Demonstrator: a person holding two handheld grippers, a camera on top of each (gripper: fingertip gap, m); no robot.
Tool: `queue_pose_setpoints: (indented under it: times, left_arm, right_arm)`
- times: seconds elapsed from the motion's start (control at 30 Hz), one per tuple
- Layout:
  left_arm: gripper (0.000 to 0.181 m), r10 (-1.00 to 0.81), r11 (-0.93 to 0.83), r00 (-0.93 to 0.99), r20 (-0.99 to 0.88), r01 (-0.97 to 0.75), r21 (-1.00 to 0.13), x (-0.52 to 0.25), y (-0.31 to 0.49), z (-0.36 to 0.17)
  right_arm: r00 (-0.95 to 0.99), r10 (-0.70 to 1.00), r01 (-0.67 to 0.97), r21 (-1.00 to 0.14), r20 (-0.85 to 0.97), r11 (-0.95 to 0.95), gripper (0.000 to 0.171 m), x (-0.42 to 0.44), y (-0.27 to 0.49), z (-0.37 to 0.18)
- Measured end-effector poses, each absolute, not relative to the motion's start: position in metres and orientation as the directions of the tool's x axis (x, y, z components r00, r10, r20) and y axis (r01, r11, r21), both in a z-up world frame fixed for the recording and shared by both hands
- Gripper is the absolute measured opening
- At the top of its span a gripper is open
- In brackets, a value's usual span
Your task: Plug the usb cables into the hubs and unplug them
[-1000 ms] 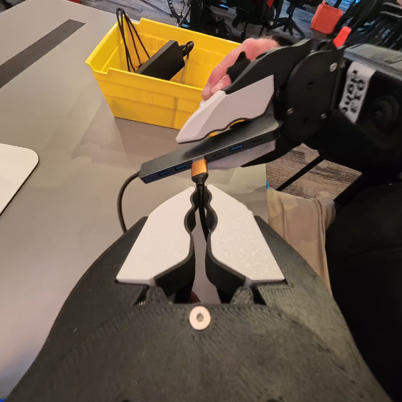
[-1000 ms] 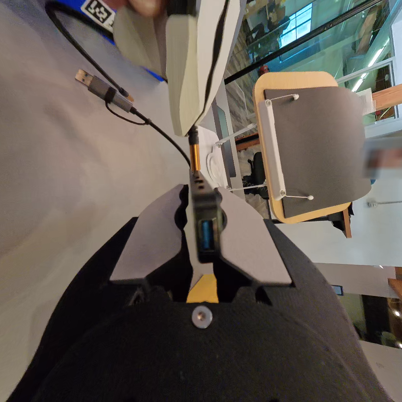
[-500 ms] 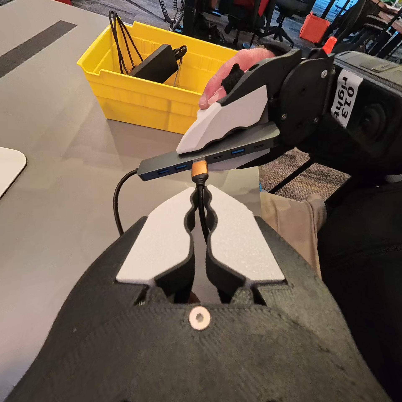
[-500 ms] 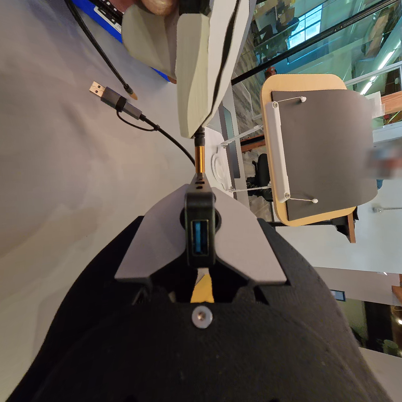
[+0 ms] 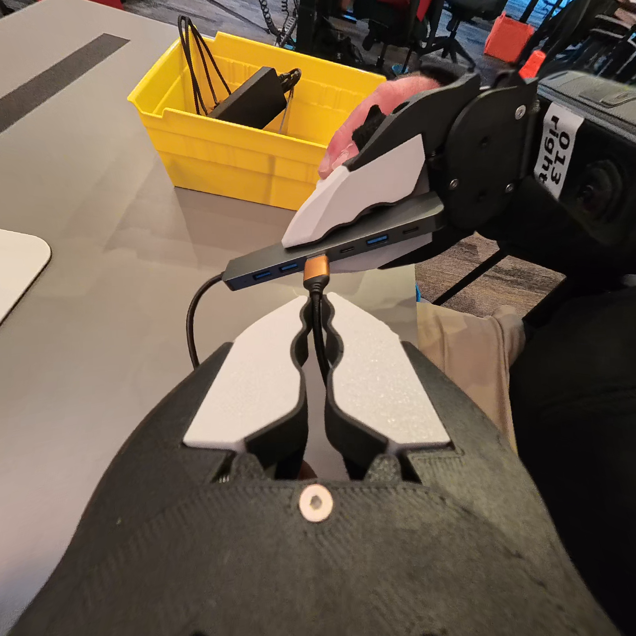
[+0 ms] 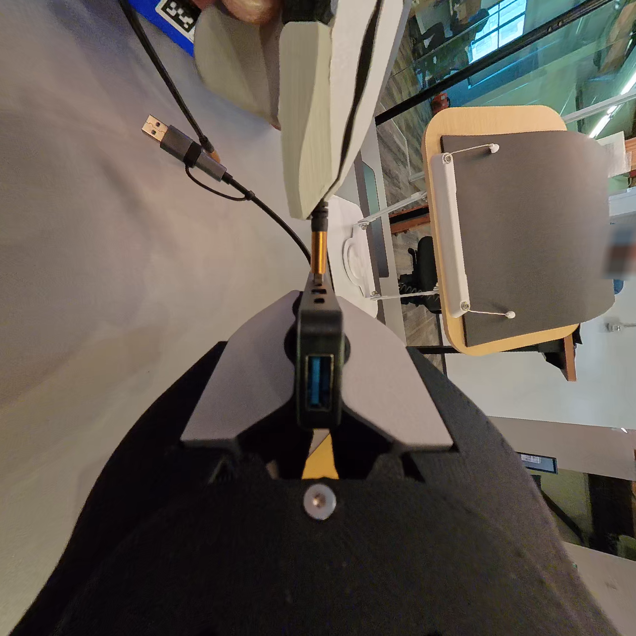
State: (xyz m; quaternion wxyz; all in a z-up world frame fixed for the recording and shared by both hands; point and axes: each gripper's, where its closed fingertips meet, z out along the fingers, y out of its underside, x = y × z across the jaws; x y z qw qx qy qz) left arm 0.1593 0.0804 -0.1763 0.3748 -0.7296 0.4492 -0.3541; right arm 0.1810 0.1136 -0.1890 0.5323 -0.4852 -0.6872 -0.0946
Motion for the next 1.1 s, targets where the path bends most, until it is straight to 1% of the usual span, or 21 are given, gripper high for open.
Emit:
queue_pose_setpoints:
  times: [0.1, 0.17, 0.27, 0.53, 0.6, 0.63, 0.7, 0.83, 1.03, 1.1]
  left_arm:
    - [0.005, -0.917, -0.313, 0.356, 0.180, -0.361, -0.879, 0.160, 0.083, -0.172]
    - [0.004, -0.914, -0.303, 0.375, 0.157, -0.371, -0.878, 0.160, 0.085, -0.174]
    - [0.004, -0.913, -0.296, 0.384, 0.136, -0.395, -0.870, 0.162, 0.084, -0.176]
    - [0.005, -0.910, -0.293, 0.391, 0.138, -0.370, -0.882, 0.163, 0.085, -0.172]
    - [0.014, -0.903, -0.293, 0.408, 0.136, -0.351, -0.889, 0.162, 0.089, -0.169]
    - [0.015, -0.903, -0.293, 0.404, 0.145, -0.333, -0.896, 0.162, 0.089, -0.166]
    - [0.002, -0.907, -0.291, 0.393, 0.150, -0.328, -0.899, 0.163, 0.087, -0.165]
    - [0.000, -0.913, -0.285, 0.381, 0.148, -0.333, -0.899, 0.168, 0.084, -0.165]
    - [0.019, -0.904, -0.279, 0.412, 0.111, -0.374, -0.884, 0.160, 0.086, -0.164]
    - [0.022, -0.898, -0.282, 0.431, 0.092, -0.402, -0.871, 0.154, 0.089, -0.167]
  right_arm:
    - [0.063, 0.565, 0.750, -0.412, 0.823, 0.517, 0.011, 0.181, 0.115, -0.186]
    - [0.079, 0.576, 0.745, -0.432, 0.813, 0.508, 0.011, 0.181, 0.118, -0.187]
    - [0.061, 0.541, 0.752, -0.395, 0.839, 0.528, 0.014, 0.183, 0.119, -0.187]
    - [0.075, 0.554, 0.749, -0.413, 0.829, 0.518, 0.011, 0.182, 0.116, -0.182]
    - [0.072, 0.553, 0.749, -0.411, 0.830, 0.520, 0.011, 0.183, 0.116, -0.184]
    - [0.065, 0.553, 0.748, -0.407, 0.831, 0.524, 0.011, 0.182, 0.116, -0.185]
    - [0.064, 0.551, 0.744, -0.408, 0.832, 0.529, 0.011, 0.181, 0.116, -0.185]
    - [0.058, 0.556, 0.733, -0.414, 0.829, 0.540, 0.011, 0.176, 0.111, -0.185]
    - [0.068, 0.546, 0.731, -0.414, 0.835, 0.542, 0.012, 0.175, 0.111, -0.183]
    - [0.091, 0.549, 0.727, -0.432, 0.831, 0.533, 0.011, 0.179, 0.114, -0.180]
